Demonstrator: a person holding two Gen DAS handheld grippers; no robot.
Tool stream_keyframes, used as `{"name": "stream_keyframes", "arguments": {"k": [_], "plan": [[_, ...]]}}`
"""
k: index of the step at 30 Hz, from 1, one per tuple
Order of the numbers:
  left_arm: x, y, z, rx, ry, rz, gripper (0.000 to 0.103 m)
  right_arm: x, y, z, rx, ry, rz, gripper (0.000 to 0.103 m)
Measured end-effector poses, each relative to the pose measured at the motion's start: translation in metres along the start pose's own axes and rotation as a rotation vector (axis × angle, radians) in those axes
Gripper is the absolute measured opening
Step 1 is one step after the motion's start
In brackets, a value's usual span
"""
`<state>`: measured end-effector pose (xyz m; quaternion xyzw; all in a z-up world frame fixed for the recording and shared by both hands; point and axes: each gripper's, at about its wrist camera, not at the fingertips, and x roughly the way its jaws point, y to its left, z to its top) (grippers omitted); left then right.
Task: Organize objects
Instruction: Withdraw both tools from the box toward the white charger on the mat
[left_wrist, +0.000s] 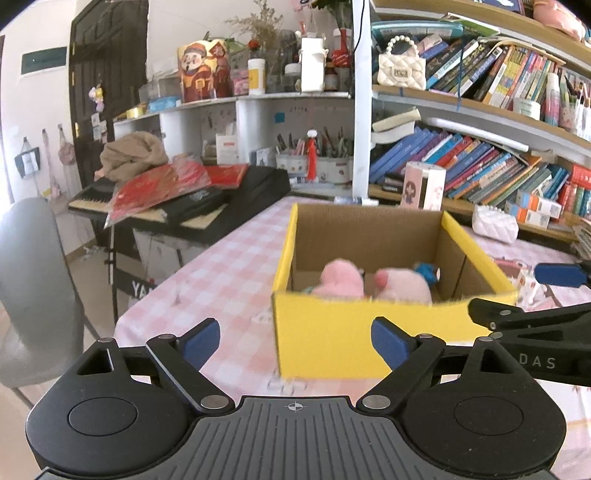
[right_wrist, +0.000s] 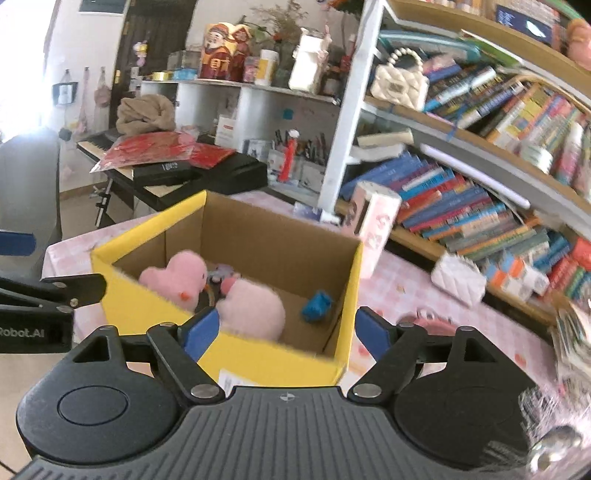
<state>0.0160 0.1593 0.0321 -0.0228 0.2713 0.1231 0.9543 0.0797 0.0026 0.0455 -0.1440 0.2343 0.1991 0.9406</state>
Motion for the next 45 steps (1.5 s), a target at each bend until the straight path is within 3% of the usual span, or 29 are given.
{"name": "stream_keyframes", "arguments": {"k": [9,20,30,45], "plan": [[-0.027,0.017,-0.027,-0.030,0.055,0.026,0.095,-0.028,0.015,-0.030,0.097,0.076,-0.038,0.085],[-0.047,0.024,-0.049,-0.034,0.098,0.026,0.096,-0.052,0.032,-0.054,0.098,0.099,-0.048,0.089],[-0.057,0.012,-0.066,0.024,0.127,-0.045,0.099,-0.074,0.035,-0.078,0.114,0.129,-0.078,0.091],[-0.047,-0.034,-0.067,0.112,0.154,-0.189,0.099,-0.096,-0.001,-0.104,0.195,0.172,-0.221,0.094]]}}
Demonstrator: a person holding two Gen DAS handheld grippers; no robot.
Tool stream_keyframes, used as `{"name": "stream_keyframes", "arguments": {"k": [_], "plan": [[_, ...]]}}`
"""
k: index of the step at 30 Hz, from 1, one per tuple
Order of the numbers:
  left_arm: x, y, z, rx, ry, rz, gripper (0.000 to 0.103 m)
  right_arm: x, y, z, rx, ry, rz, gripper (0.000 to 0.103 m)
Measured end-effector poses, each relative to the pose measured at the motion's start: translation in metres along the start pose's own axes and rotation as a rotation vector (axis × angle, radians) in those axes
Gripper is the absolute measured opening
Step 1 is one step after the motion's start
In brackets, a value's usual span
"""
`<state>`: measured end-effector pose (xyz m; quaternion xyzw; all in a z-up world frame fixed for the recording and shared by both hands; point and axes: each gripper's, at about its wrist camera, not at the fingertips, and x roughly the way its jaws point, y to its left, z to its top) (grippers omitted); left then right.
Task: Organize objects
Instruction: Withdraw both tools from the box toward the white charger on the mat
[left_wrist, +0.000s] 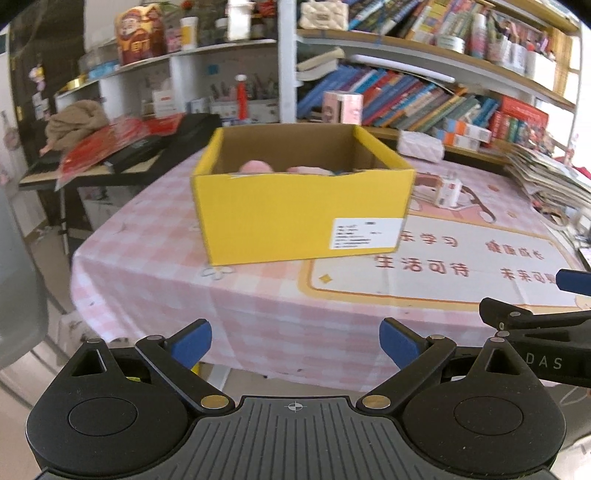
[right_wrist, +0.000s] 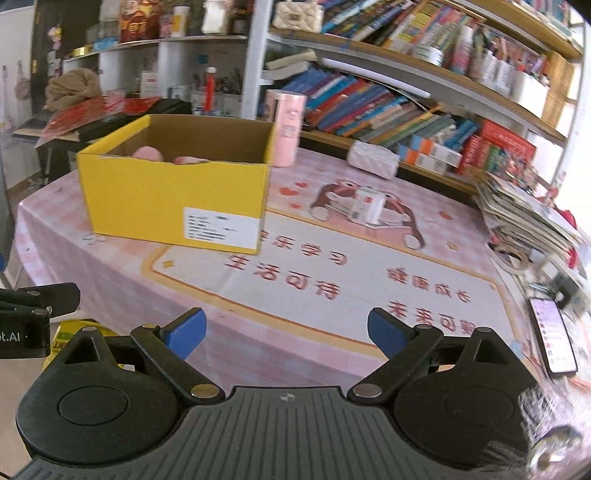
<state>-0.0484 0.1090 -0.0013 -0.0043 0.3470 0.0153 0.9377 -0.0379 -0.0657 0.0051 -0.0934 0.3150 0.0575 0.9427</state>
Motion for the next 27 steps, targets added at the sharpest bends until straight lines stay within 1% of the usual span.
{"name": "stream_keyframes", "arguments": {"k": [8,13,27], "plan": [[0.017,-0.035,0.013,0.070,0.001,-0.059,0.099,0.005,-0.034,-0.004,0.062,0.016,-0.068,0.095],[0.031,-0.059,0.026,0.090,0.007,-0.083,0.099,0.015,-0.059,0.000,0.088,0.029,-0.094,0.095],[0.082,-0.135,0.060,0.151,0.037,-0.140,0.099,0.066,-0.137,0.019,0.126,0.083,-0.130,0.095]]}}
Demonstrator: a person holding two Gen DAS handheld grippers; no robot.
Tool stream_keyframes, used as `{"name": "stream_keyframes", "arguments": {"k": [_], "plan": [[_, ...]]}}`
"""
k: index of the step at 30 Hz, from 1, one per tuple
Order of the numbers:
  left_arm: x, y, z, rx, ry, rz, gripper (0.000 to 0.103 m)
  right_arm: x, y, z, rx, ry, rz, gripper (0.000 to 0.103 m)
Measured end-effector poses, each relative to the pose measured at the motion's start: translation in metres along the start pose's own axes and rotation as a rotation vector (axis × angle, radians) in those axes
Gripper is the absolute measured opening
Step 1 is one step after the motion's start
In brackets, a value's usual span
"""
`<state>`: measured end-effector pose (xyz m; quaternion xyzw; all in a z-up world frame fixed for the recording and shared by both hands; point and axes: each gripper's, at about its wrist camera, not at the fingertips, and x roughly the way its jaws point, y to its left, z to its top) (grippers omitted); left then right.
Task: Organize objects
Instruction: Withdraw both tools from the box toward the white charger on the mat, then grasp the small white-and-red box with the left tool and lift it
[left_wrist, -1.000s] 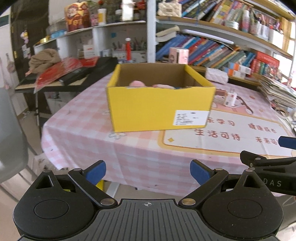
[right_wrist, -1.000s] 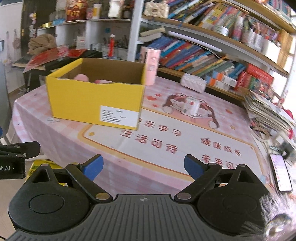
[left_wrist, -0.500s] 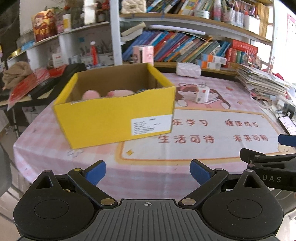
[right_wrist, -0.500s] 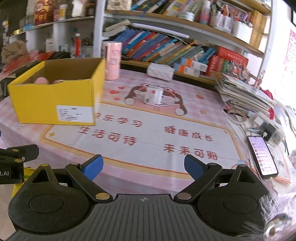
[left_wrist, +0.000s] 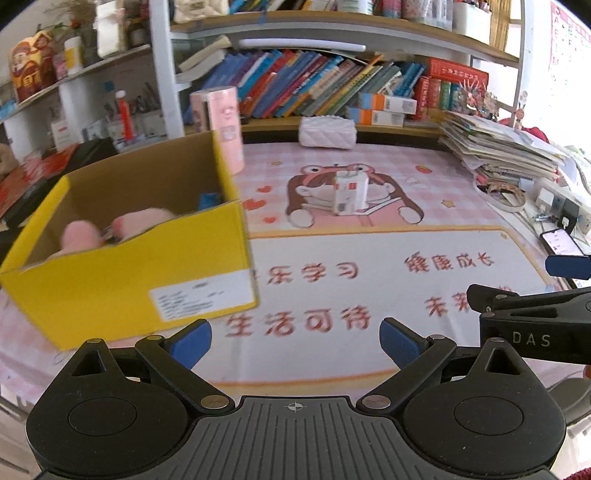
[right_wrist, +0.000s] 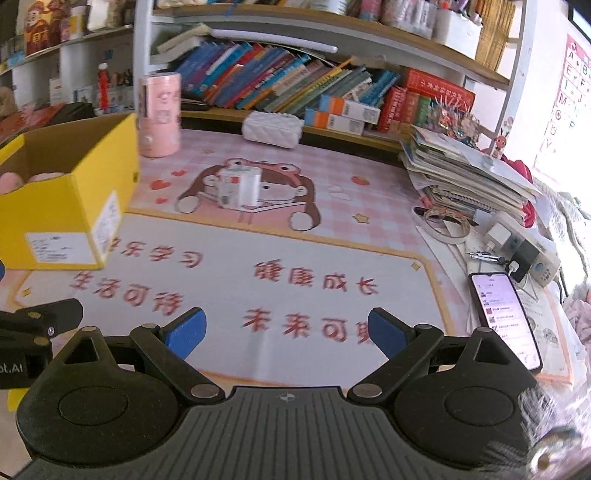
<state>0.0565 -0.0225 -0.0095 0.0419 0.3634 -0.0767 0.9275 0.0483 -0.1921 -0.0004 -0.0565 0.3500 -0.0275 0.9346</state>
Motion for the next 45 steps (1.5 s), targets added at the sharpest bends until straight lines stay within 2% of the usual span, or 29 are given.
{"name": "stream_keyframes", "arguments": {"k": [9,20,22,24,26,29,36,38,45], "plan": [[0.028,-0.033,0.028,0.002,-0.012,-0.012,0.099,0.032,-0.039,0.023,-0.001,0.005,0.020,0.092],[0.054,-0.064,0.053,0.000,-0.026,0.043,0.098,0.070,-0.069,0.047,-0.036,0.000,0.088,0.091],[0.059,-0.067,0.058,0.000,-0.033,0.060,0.095,0.077,-0.074,0.050,-0.041,0.000,0.107,0.088],[0.066,-0.069,0.063,0.001,-0.034,0.074,0.088,0.083,-0.077,0.054,-0.043,-0.001,0.125,0.081],[0.074,-0.071,0.070,0.001,-0.037,0.089,0.082,0.090,-0.081,0.059,-0.034,-0.002,0.143,0.071],[0.088,-0.073,0.081,0.003,-0.044,0.099,0.073,0.099,-0.088,0.067,-0.008,-0.008,0.160,0.065],[0.128,-0.077,0.102,-0.008,-0.054,0.115,0.071,0.119,-0.100,0.086,0.034,-0.025,0.157,0.064],[0.142,-0.077,0.107,-0.010,-0.047,0.117,0.067,0.123,-0.101,0.089,0.038,-0.026,0.159,0.064],[0.183,-0.075,0.115,-0.030,-0.011,0.111,0.066,0.134,-0.106,0.091,0.037,-0.010,0.159,0.064]]}}
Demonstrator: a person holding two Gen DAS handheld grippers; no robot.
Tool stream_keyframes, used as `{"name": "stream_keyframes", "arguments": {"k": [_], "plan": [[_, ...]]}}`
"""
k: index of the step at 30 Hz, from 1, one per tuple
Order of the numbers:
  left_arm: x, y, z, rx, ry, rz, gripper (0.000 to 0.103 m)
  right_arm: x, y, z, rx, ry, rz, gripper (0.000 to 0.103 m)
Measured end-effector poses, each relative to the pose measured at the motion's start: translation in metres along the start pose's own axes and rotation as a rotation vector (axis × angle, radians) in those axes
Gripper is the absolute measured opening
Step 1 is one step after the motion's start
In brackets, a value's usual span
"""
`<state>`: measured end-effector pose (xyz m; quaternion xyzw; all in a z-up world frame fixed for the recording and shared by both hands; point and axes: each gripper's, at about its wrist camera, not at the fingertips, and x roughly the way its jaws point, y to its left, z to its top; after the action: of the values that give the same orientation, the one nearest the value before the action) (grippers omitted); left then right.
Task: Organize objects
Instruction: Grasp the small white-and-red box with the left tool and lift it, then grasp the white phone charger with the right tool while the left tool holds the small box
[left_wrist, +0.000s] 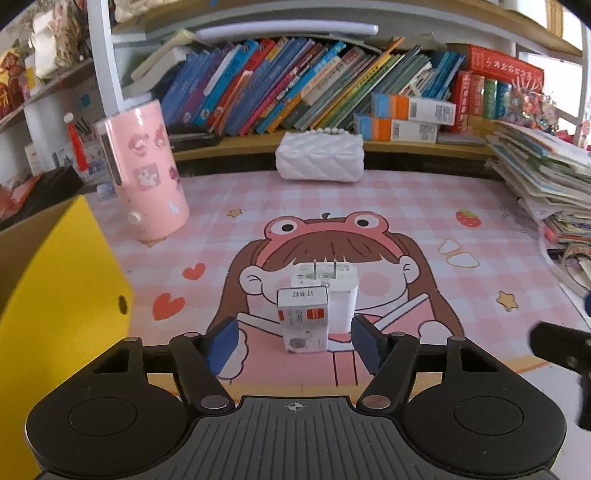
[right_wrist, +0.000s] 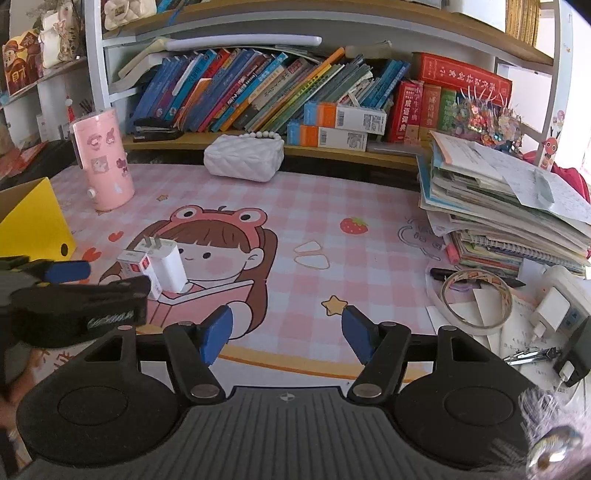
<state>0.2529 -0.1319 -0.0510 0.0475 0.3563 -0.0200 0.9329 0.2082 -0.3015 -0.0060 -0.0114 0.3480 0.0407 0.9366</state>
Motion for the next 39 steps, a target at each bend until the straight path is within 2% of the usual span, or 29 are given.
{"name": "stream_keyframes", "arguments": {"k": [5,7,9,12,18,27,29,39], "plan": [[0.021,-0.001,0.003,0.004,0.028,-0.020,0.055,0.001,-0.006,-0.003,0.013,0.009,-0.021,0.064],[0.027,-0.002,0.003,0.005,0.041,-0.029,0.044,0.000,-0.009,-0.005,0.028,0.011,-0.027,0.064],[0.031,-0.002,0.004,0.004,0.050,-0.051,0.028,0.000,-0.013,-0.007,0.042,0.021,-0.032,0.064],[0.028,0.002,0.003,0.006,0.042,-0.093,0.028,0.001,-0.016,-0.008,0.057,0.029,-0.047,0.064],[0.003,0.020,0.003,-0.031,0.026,-0.114,0.028,0.004,-0.011,-0.007,0.055,0.019,-0.052,0.066],[-0.048,0.048,-0.010,-0.076,0.020,-0.084,0.028,0.031,0.012,0.002,0.018,0.021,0.011,0.075],[-0.060,0.052,-0.012,-0.081,0.008,-0.069,0.028,0.040,0.018,0.005,-0.001,0.013,0.028,0.081],[-0.103,0.066,-0.028,-0.104,-0.005,-0.001,0.028,0.089,0.065,0.019,-0.120,-0.008,0.141,0.085]]}}
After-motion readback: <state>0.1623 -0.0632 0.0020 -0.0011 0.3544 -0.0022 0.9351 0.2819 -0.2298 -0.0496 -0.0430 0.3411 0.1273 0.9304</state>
